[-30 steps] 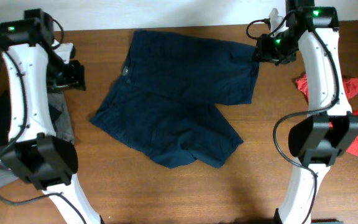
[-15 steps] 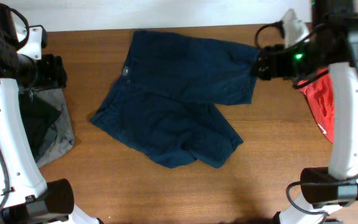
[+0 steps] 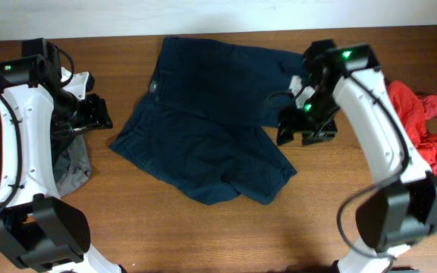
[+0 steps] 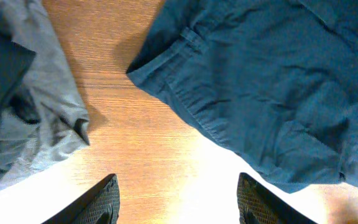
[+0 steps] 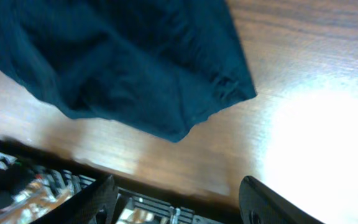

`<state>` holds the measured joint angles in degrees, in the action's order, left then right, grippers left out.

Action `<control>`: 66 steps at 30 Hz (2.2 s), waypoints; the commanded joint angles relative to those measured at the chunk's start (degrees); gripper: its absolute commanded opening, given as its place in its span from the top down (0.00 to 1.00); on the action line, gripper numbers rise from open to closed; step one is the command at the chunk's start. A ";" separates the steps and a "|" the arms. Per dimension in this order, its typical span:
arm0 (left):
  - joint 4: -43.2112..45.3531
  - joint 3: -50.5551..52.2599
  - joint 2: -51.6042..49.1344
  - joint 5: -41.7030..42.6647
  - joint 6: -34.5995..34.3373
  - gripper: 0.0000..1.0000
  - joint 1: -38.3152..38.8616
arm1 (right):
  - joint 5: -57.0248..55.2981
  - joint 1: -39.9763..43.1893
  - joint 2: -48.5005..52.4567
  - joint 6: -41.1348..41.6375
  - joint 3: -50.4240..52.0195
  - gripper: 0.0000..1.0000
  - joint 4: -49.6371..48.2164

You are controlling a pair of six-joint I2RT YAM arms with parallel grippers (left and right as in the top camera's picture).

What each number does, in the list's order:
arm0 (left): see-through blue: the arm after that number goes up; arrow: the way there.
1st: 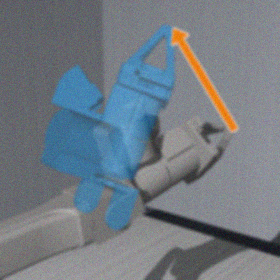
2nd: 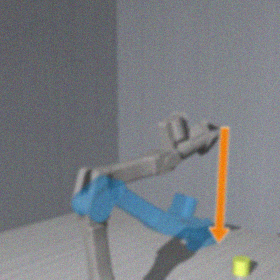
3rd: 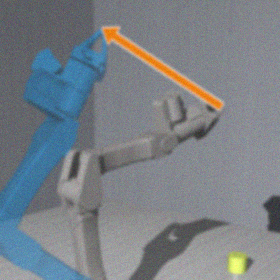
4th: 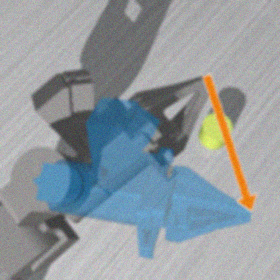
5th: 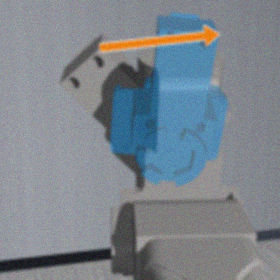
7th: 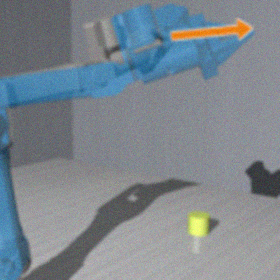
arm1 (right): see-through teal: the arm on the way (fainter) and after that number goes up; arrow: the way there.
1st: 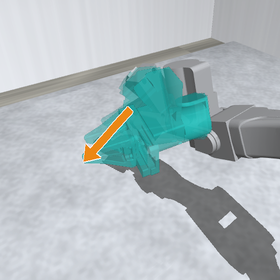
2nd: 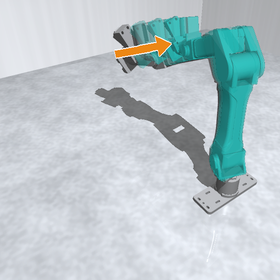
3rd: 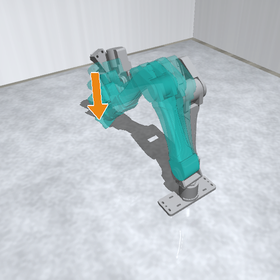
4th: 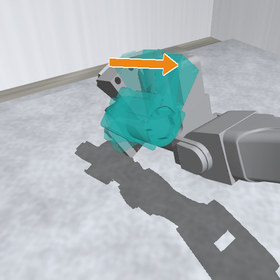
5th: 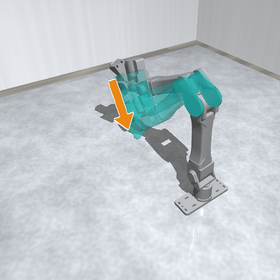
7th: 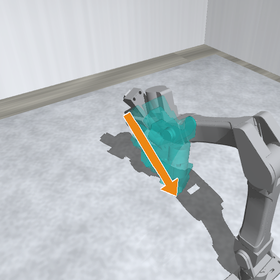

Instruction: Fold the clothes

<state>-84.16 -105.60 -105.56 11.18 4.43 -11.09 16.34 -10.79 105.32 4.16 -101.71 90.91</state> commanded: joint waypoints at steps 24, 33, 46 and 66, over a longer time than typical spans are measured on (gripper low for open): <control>18.36 15.10 1.64 -1.55 1.81 0.28 6.47 | -7.96 -2.34 -16.33 21.24 44.61 0.19 -36.39; 33.20 29.55 1.64 0.57 1.44 0.53 6.75 | -6.03 -2.25 -6.54 21.20 44.61 0.43 -45.35; 44.44 39.56 1.44 1.33 1.20 0.56 6.99 | -9.68 -2.25 -6.58 22.58 46.01 0.41 -47.78; 46.23 40.74 1.44 1.25 1.22 0.57 6.97 | -16.83 0.90 -12.15 18.05 34.71 0.96 -34.03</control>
<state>-37.95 -65.23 -105.43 11.64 5.15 -4.23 4.08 -11.22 97.30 24.73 -61.49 55.02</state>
